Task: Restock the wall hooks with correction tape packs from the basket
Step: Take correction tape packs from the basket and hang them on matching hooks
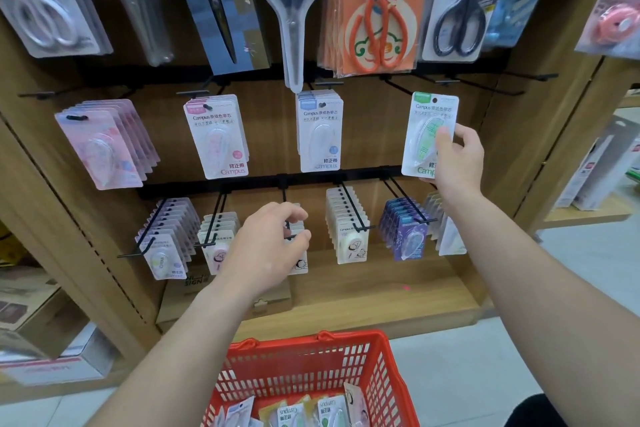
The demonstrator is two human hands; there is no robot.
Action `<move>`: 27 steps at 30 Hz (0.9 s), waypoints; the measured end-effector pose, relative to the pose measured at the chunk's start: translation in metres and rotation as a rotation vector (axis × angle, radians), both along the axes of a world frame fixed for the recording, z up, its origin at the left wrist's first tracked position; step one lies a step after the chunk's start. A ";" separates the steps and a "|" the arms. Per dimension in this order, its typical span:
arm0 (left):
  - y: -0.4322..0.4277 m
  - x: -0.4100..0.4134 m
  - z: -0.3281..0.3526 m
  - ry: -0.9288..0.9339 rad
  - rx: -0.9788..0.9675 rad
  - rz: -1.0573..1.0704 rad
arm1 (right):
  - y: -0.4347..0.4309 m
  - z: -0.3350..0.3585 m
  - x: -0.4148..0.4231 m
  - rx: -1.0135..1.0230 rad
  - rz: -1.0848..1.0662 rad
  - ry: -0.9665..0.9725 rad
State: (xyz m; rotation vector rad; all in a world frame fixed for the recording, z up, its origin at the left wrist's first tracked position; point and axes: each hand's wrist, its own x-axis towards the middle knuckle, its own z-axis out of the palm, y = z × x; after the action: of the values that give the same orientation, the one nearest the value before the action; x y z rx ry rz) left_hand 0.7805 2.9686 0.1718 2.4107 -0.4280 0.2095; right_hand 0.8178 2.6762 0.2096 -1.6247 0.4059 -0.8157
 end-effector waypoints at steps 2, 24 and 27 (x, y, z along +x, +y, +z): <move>0.001 -0.001 0.000 0.000 0.004 0.000 | 0.000 0.002 0.001 -0.016 0.004 -0.007; 0.039 -0.024 -0.061 0.168 0.182 0.022 | 0.036 -0.104 -0.035 -0.465 0.308 0.669; 0.063 -0.042 -0.115 0.280 0.343 0.009 | 0.061 -0.158 -0.060 -0.615 0.502 0.752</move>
State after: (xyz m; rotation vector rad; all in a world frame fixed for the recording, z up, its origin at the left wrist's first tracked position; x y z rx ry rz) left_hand 0.7386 3.0319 0.0563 2.7240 -0.3449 -0.2150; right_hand 0.7578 2.7374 0.0520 -2.4620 0.2437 0.1084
